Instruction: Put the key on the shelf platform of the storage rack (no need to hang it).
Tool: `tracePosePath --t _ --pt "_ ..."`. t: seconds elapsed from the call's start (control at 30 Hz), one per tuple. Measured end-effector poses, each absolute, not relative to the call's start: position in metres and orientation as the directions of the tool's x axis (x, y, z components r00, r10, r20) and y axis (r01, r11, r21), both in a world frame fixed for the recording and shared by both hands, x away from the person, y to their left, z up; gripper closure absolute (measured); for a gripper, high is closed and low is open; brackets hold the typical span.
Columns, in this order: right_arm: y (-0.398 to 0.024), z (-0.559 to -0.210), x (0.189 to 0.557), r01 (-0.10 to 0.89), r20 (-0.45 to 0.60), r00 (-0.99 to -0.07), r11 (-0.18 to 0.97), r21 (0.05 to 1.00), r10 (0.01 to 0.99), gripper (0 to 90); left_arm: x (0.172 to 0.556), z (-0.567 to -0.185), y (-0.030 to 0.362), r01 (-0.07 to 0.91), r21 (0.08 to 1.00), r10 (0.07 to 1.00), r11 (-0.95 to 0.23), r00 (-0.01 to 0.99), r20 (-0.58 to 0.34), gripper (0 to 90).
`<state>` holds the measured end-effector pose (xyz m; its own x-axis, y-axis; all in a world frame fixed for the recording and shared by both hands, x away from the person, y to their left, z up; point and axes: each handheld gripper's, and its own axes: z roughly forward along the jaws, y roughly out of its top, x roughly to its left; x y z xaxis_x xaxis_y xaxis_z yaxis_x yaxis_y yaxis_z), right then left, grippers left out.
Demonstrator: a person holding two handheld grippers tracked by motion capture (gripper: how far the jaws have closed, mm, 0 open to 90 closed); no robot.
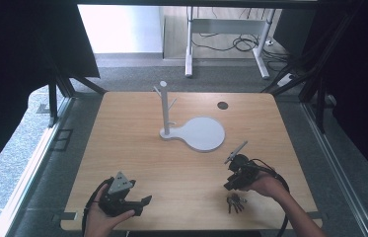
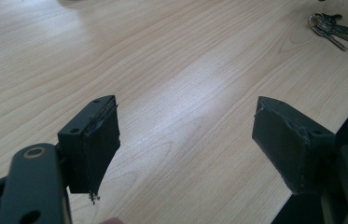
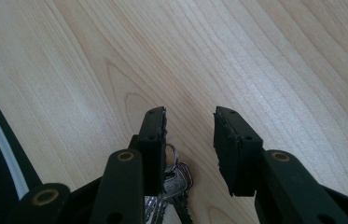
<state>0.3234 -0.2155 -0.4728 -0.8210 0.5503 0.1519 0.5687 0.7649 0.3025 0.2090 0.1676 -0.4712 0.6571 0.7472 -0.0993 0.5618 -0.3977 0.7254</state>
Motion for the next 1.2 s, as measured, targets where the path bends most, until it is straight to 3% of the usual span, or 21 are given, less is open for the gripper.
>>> tracePosePath --t 1.2 --pt "-0.213 -0.496 0.32 0.569 0.177 -0.822 0.798 0.199 0.542 73.2 0.209 -0.471 0.167 0.561 0.724 0.746 -0.401 0.659 -0.098 23.4"
